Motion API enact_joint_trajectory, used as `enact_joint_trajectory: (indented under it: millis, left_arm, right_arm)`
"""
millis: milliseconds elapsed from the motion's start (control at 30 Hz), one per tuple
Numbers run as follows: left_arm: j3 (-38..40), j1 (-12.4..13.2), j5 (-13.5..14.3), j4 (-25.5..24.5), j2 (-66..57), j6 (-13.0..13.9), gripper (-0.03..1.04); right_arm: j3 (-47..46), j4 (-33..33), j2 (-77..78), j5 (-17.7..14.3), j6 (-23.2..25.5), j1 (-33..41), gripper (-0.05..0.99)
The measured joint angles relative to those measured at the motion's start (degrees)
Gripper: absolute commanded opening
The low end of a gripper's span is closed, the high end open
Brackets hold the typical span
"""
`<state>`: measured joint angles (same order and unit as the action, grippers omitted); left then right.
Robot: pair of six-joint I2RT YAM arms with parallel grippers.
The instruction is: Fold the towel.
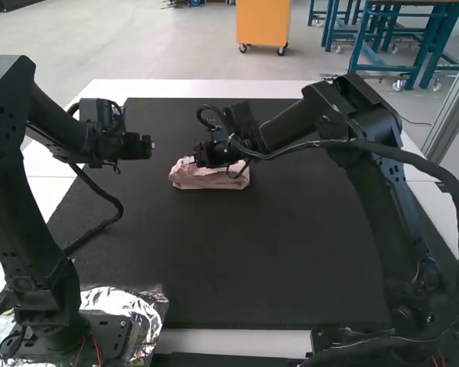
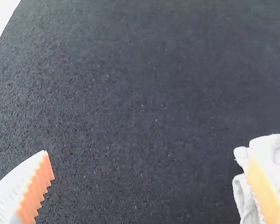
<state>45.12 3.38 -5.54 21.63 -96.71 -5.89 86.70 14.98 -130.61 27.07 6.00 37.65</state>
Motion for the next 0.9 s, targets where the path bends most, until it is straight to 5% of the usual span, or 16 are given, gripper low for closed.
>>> enact_joint_trajectory:
  millis: [67,100,167,200,367,900]
  left_arm:
    - [0.0,0.0,0.0,0.2,0.7,0.0,0.97]
    - [0.0,0.0,0.0,0.4,1.1,0.0,0.97]
    - [0.0,0.0,0.0,0.9,1.7,0.0,0.97]
    - [0.0,0.0,0.0,1.1,1.9,0.0,0.97]
    - [0.0,0.0,0.0,1.3,2.2,0.0,0.97]
    - [-0.9,0.0,1.1,2.0,2.3,0.0,0.97]
  right_arm:
    - [-1.2,2.5,1.1,0.6,0.0,-0.1,0.6]
    - [-2.1,4.2,2.0,0.7,0.1,-0.2,0.51]
    - [-4.1,7.4,4.3,1.0,0.5,-0.5,0.05]
    - [-5.1,9.2,5.5,1.1,0.9,-0.9,-0.02]
    - [-9.8,20.7,9.2,1.7,3.8,-3.8,-0.03]
    - [-14.1,25.2,0.4,2.1,4.8,-5.0,-0.03]
